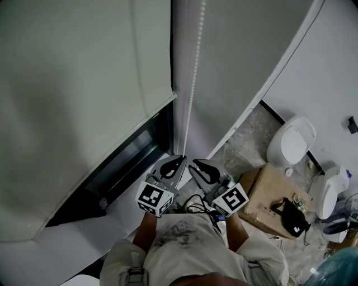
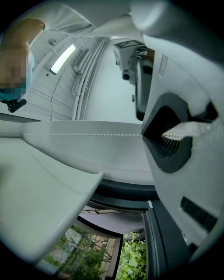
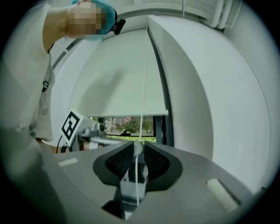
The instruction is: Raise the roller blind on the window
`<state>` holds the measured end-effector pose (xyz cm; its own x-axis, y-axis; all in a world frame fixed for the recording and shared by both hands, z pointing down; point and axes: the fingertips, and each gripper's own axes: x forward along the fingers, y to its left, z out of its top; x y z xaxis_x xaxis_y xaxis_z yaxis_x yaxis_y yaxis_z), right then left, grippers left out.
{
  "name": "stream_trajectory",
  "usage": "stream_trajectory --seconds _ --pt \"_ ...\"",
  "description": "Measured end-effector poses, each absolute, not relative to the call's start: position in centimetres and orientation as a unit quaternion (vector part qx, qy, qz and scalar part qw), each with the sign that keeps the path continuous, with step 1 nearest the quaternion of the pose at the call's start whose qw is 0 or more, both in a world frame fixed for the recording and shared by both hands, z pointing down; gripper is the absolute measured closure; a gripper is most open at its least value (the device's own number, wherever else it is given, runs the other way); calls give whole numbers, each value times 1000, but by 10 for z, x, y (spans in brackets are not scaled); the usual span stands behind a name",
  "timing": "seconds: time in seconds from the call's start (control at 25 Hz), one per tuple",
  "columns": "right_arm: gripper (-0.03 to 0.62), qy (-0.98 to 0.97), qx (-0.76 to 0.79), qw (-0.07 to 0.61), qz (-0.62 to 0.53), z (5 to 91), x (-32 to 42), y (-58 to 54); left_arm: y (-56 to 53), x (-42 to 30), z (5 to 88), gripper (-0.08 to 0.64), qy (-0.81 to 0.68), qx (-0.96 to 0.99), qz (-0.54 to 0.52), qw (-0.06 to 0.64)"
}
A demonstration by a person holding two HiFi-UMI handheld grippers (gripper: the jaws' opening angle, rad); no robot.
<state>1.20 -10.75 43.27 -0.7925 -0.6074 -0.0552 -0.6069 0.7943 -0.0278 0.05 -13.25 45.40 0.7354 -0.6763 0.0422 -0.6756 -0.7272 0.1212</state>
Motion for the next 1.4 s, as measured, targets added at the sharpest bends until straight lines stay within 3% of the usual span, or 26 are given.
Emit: stream_trajectory --seconds 0.68,0.8,0.92,1.4 --pt "502 953 -274 99 78 291 -9 -134 -131 5 454 549 -356 932 2 63" --pt "509 954 -272 89 83 287 -10 -140 -132 7 454 549 -355 933 1 63" --pt "570 954 -279 76 80 292 -11 -142 -132 8 454 549 -355 933 0 64" --pt "577 948 -301 89 52 325 -12 -141 -131 1 485 549 -361 929 22 74"
